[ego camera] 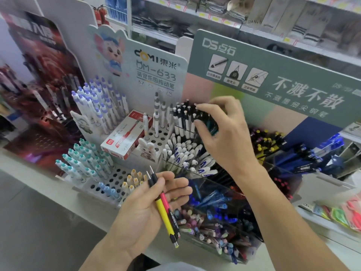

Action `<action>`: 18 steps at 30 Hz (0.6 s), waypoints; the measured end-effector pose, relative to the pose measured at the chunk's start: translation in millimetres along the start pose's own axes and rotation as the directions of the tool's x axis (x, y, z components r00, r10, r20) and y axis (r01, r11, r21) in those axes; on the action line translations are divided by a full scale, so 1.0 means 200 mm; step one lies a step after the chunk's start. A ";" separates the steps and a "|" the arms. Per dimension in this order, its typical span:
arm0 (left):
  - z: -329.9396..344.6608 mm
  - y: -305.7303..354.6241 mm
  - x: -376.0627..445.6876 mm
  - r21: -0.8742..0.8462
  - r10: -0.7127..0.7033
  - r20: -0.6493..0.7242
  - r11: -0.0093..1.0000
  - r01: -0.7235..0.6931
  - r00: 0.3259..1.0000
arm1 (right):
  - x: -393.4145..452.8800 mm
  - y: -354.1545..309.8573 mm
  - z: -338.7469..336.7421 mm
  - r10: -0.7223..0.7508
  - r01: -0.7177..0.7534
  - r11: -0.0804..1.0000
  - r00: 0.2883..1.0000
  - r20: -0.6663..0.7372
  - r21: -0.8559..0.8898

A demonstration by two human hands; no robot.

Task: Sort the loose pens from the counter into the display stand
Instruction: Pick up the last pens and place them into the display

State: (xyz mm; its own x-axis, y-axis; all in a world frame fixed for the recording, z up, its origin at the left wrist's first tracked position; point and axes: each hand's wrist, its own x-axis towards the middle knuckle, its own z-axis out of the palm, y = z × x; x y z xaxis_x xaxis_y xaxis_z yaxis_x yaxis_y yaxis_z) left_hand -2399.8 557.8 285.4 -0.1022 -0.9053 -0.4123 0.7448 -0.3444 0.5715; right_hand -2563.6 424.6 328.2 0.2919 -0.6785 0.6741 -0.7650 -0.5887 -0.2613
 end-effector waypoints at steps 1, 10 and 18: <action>0.00 0.00 0.01 -0.029 0.022 -0.019 0.999 -0.022 1.000 | -0.05 -0.05 -0.04 0.010 -0.005 0.994 0.999 -0.040 0.110; 0.05 -0.05 0.07 -0.129 0.191 -0.052 0.972 -0.196 0.980 | -0.66 -0.31 -0.23 0.279 -0.847 0.443 0.443 0.852 0.295; 0.02 -0.15 0.12 0.520 0.266 0.064 0.814 -0.260 0.962 | -0.70 -0.32 -0.23 0.686 -0.751 -0.015 0.472 0.553 0.660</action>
State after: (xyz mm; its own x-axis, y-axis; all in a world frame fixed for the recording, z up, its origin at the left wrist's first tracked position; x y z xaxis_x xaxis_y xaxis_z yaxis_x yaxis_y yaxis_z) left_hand -2427.4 544.9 262.1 0.0571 -0.9783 -0.1990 0.2894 -0.1745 0.9412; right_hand -2583.0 577.6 281.7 -0.0696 -0.9675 -0.2432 0.1706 0.2287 -0.9584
